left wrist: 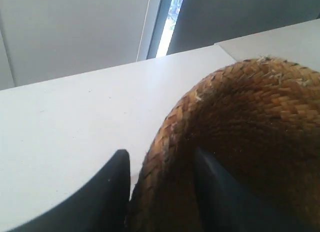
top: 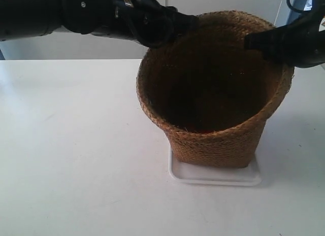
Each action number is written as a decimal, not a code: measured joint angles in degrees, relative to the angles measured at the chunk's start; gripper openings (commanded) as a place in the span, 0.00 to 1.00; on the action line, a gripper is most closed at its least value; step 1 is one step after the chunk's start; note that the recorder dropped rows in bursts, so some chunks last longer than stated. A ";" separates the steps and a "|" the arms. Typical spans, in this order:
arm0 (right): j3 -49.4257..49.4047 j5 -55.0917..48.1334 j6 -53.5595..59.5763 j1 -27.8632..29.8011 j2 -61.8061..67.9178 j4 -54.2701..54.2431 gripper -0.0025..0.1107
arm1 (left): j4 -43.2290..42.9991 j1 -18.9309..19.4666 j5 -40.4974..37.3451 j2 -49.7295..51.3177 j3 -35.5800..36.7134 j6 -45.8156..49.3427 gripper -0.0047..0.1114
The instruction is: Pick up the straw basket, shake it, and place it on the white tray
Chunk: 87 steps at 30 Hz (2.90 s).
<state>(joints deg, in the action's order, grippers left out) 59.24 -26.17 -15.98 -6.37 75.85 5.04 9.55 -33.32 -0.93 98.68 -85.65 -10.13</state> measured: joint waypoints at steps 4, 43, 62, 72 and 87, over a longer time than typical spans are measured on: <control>0.37 0.00 1.28 0.00 1.12 0.00 0.16 | 0.00 0.02 0.22 0.00 -0.14 0.00 0.62; -19.21 12.57 7.53 0.00 -37.18 -7.95 0.02 | -1.33 0.02 -15.58 -28.62 18.98 15.30 0.04; -32.48 3.79 8.56 0.00 -58.36 -10.99 0.02 | -1.42 0.02 -9.77 -60.15 50.93 9.32 0.04; -32.48 3.79 8.23 0.00 -58.36 -11.26 0.02 | -1.42 0.02 -10.47 -60.31 50.93 9.32 0.04; -32.48 3.69 8.12 0.00 -58.36 -11.38 0.02 | -3.78 13.62 -18.97 -70.19 53.91 11.84 0.04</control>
<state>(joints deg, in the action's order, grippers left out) 26.76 -22.48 -7.86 -6.37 17.49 -6.34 5.77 -19.70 -19.90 28.49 -31.74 1.71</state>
